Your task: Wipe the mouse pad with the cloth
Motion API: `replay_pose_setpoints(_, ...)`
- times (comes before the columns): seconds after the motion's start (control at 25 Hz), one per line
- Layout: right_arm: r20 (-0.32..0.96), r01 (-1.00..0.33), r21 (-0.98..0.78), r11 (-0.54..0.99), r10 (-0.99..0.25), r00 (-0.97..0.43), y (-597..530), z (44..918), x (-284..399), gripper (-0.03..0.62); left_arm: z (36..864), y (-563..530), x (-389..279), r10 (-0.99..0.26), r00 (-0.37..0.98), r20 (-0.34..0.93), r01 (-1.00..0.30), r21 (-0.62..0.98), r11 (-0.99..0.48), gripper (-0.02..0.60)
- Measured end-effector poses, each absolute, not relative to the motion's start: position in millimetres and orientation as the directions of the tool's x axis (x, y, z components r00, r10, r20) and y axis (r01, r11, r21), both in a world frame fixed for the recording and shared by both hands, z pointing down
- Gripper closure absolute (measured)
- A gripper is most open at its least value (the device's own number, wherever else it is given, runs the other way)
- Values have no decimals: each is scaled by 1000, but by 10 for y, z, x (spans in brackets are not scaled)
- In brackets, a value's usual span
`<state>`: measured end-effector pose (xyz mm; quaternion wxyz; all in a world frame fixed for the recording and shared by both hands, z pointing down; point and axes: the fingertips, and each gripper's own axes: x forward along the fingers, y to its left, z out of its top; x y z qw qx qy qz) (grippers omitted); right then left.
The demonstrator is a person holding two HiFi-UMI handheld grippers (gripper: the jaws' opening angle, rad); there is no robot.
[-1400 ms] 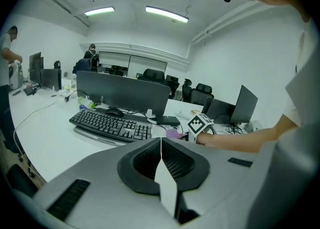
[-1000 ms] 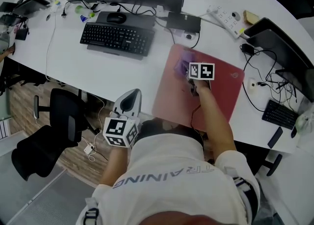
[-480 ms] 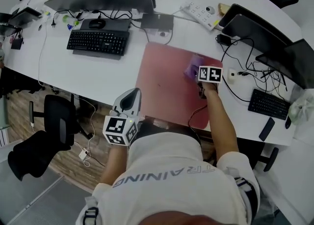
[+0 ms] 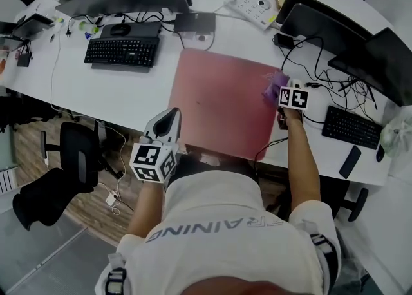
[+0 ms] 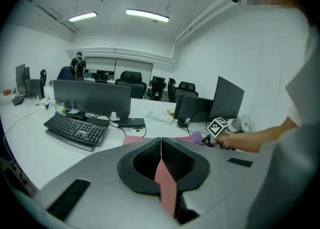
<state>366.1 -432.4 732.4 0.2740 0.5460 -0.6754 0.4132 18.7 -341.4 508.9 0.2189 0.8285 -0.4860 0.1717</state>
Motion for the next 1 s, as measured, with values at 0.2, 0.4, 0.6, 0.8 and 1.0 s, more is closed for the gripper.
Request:
replay_pose_setpoints(0.2, 778, -969, -243, 38, -589, -219, -4241, 7126, 3636, 496, 5073, -3417, 132, -717, 481, 505, -870, 174, -461, 549)
replay_pose_setpoints(0.4, 703, -956, -272, 106, -656, -273, -4038, 6692, 3107, 496, 5077, -3471, -105, -709, 508, 490, -856, 192, -481, 549)
replay_pose_setpoints(0.6, 641, -934, -311, 173, -687, -341, -3936, 6317, 2204, 496, 5096, -3392, -640, -703, 526, 478, -846, 206, -492, 549)
replay_pose_setpoints(0.8, 603, -893, -368, 260, -664, -442, -3893, 6175, 1004, 496, 5078, -3354, -1344, -727, 509, 461, -859, 218, -463, 549)
replay_pose_setpoints(1.0, 635, -858, -389, 336, -577, -514, -3912, 6423, -119, 494, 5121, -3264, -1995, -746, 479, 463, -877, 226, -424, 549)
